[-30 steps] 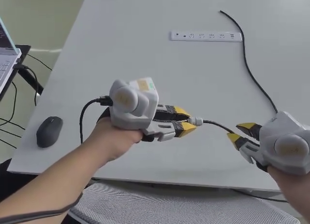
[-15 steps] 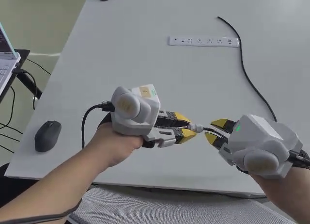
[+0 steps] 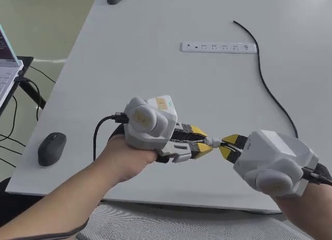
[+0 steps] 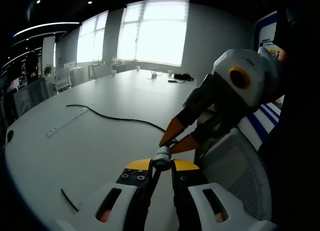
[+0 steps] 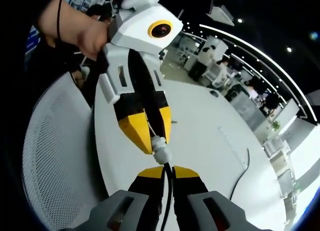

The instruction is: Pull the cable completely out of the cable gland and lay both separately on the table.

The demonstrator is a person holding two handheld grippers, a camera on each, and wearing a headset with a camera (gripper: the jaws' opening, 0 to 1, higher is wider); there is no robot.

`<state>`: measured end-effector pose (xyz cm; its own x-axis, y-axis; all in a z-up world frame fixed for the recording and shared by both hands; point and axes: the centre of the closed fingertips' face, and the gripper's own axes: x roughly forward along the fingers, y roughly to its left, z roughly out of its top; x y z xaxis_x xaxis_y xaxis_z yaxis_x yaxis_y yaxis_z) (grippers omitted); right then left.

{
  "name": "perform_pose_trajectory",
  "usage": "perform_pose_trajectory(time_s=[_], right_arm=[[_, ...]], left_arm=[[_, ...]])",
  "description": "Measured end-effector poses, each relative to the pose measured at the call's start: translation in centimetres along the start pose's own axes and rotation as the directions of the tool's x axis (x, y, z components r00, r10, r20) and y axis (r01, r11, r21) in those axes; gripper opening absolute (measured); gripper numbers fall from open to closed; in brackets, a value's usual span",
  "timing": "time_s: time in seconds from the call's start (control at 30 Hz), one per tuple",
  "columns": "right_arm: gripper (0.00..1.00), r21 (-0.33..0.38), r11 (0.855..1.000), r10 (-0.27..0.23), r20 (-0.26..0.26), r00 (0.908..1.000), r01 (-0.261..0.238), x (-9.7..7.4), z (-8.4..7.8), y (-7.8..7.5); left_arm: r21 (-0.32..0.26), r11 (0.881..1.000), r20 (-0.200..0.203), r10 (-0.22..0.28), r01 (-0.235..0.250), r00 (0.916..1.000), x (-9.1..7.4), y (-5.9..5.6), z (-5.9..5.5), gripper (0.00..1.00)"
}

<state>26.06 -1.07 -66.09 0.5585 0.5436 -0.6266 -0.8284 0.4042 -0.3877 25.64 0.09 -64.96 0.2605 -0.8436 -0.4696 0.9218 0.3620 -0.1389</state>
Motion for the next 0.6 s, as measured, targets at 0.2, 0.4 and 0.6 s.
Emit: perform_pose_trajectory(time_s=[0.2, 0.4, 0.6], right_arm=[[0.00, 0.076, 0.997, -0.016, -0.016, 0.9997, 0.017, -0.2, -1.2, -0.7], [0.00, 0.173, 0.984, -0.026, -0.020, 0.9995, 0.029, -0.2, -2.2, -1.0], [0.00, 0.221, 0.975, -0.029, -0.017, 0.9994, 0.032, 0.1, -2.7, -0.9]], left_arm=[[0.000, 1.000, 0.004, 0.001, -0.001, 1.0000, -0.1, 0.1, 0.1, 0.15], [0.000, 1.000, 0.006, 0.003, -0.003, 1.0000, -0.2, 0.1, 0.1, 0.15], [0.000, 1.000, 0.006, 0.005, -0.005, 1.0000, -0.2, 0.1, 0.1, 0.15]])
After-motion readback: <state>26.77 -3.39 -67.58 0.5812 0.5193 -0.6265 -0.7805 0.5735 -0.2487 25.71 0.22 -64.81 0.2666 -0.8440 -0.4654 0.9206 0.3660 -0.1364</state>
